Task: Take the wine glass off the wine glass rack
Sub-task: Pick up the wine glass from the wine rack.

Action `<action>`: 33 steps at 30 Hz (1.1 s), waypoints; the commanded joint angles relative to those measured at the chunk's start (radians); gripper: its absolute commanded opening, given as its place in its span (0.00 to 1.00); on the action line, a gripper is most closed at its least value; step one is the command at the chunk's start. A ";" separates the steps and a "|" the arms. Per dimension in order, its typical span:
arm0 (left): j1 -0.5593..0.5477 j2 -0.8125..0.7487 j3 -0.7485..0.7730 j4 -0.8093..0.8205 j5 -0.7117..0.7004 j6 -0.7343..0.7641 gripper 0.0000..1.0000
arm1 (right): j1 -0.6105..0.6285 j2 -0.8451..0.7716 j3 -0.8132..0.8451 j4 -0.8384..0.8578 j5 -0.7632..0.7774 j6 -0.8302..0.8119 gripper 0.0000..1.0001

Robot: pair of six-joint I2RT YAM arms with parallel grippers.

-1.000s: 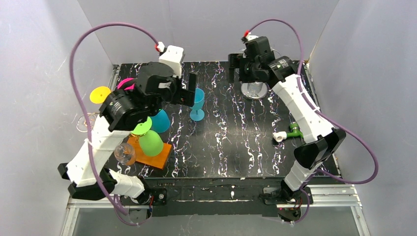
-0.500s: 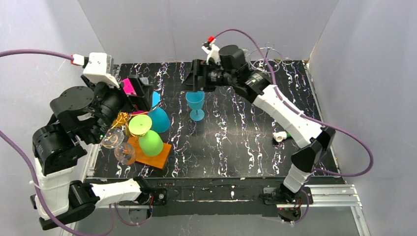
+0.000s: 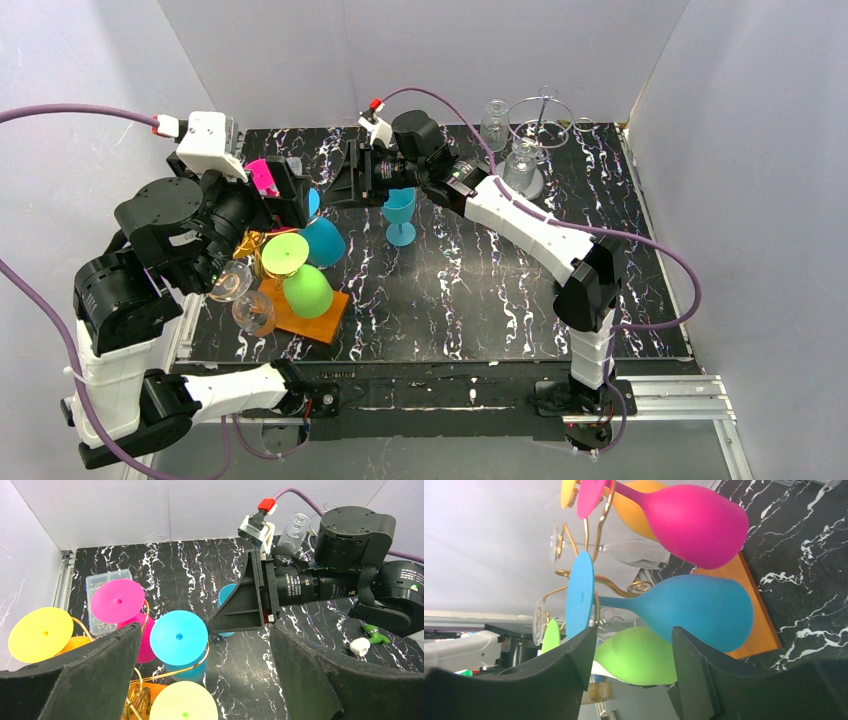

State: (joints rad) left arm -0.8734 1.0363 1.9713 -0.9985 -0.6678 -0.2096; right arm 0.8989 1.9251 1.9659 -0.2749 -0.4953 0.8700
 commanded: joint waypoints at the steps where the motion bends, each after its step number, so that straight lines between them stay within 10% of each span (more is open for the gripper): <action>1: 0.004 -0.015 -0.009 0.004 -0.032 0.002 0.99 | 0.008 -0.013 0.064 0.121 -0.028 0.067 0.64; 33: 0.004 -0.010 -0.038 0.024 -0.030 -0.008 0.99 | 0.021 -0.024 0.088 0.094 0.004 0.052 0.52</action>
State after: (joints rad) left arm -0.8734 1.0245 1.9423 -0.9943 -0.6735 -0.2123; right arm 0.9066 1.9236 1.9930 -0.2356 -0.4595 0.9146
